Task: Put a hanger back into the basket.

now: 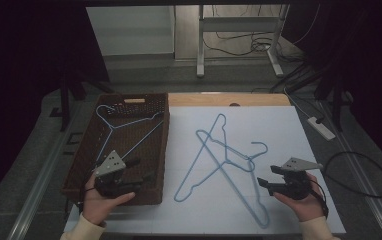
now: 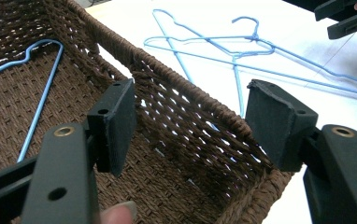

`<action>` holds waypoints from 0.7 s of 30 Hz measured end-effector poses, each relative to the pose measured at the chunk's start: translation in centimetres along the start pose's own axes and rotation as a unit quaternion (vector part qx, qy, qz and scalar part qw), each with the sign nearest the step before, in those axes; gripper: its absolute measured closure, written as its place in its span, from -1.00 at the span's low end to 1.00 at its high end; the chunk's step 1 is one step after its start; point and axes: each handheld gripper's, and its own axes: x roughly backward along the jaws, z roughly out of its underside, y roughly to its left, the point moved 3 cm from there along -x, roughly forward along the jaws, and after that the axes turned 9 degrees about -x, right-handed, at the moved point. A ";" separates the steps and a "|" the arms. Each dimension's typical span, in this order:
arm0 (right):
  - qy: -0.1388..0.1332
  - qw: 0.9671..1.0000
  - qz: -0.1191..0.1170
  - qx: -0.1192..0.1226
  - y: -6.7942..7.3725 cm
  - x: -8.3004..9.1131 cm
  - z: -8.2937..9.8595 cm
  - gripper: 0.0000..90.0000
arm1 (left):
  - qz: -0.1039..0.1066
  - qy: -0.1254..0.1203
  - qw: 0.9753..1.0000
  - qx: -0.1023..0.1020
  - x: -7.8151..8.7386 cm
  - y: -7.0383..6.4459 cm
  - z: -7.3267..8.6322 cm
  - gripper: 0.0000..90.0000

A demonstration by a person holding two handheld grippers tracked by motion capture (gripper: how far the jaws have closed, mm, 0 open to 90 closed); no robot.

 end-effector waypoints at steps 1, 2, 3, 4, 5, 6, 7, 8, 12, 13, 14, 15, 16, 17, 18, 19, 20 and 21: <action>0.000 1.000 0.001 -0.001 -0.1 0.0 0.0 -0.30 | 0.000 -0.001 1.000 -0.001 0.0 0.0 0.0 -0.23; -0.001 1.000 0.002 -0.001 -0.2 0.0 -0.1 -0.30 | 0.001 -0.002 1.000 -0.002 0.0 -0.1 -0.1 -0.23; -0.001 1.000 0.002 -0.001 -0.2 0.0 -0.1 -0.30 | 0.001 -0.002 1.000 -0.002 0.0 -0.1 -0.1 -0.23; -0.001 1.000 0.005 -0.003 -0.3 0.1 -0.1 -0.29 | 0.002 -0.002 1.000 -0.004 0.0 -0.1 -0.2 -0.23; -0.002 1.000 0.006 -0.004 -0.3 0.1 -0.2 -0.29 | 0.002 -0.003 1.000 -0.004 0.0 -0.2 -0.2 -0.23; -0.002 1.000 0.005 -0.007 -0.4 0.1 -0.2 -0.28 | 0.002 -0.003 1.000 -0.004 0.0 -0.2 -0.2 -0.23; -0.001 1.000 0.005 -0.008 -0.4 0.1 -0.2 -0.28 | 0.003 -0.003 1.000 -0.004 0.0 -0.2 -0.2 -0.23; 0.000 1.000 0.005 -0.009 -0.4 0.1 -0.2 -0.28 | 0.003 -0.003 1.000 -0.004 0.0 -0.2 -0.2 -0.23; 0.004 1.000 0.009 -0.008 -0.4 0.0 -0.2 -0.28 | 0.004 -0.002 1.000 -0.003 0.0 -0.2 -0.1 -0.24; 0.005 1.000 0.010 -0.007 -0.4 0.0 -0.2 -0.28 | 0.004 -0.001 1.000 -0.003 0.0 -0.2 0.0 -0.24; 0.006 1.000 0.011 -0.005 -0.4 0.0 -0.2 -0.28 | 0.005 -0.001 1.000 -0.004 0.0 -0.2 0.0 -0.24; 0.007 1.000 0.013 -0.004 -0.3 0.0 -0.2 -0.28 | 0.004 -0.001 1.000 -0.004 -0.1 -0.2 0.0 -0.24; 0.007 1.000 0.013 -0.003 -0.3 0.0 -0.2 -0.28 | 0.004 -0.002 1.000 -0.005 -0.1 -0.2 0.0 -0.24; 0.008 1.000 0.013 -0.002 -0.3 0.0 -0.2 -0.28 | 0.005 -0.001 1.000 -0.005 -0.1 -0.2 0.0 -0.24; 0.009 1.000 0.013 -0.001 -0.3 -0.1 -0.2 -0.28 | 0.006 0.000 1.000 -0.006 -0.1 -0.2 0.0 -0.24; 0.009 1.000 0.013 -0.001 -0.3 -0.1 -0.2 -0.28 | 0.006 0.000 1.000 -0.006 -0.1 -0.2 0.0 -0.24; 0.011 1.000 0.014 0.000 -0.4 -0.1 -0.2 -0.28 | 0.007 0.000 1.000 -0.006 -0.2 -0.3 0.0 -0.24; 0.013 1.000 0.015 0.001 -0.4 -0.2 -0.2 -0.27 | 0.007 0.000 1.000 -0.006 -0.2 -0.3 0.0 -0.24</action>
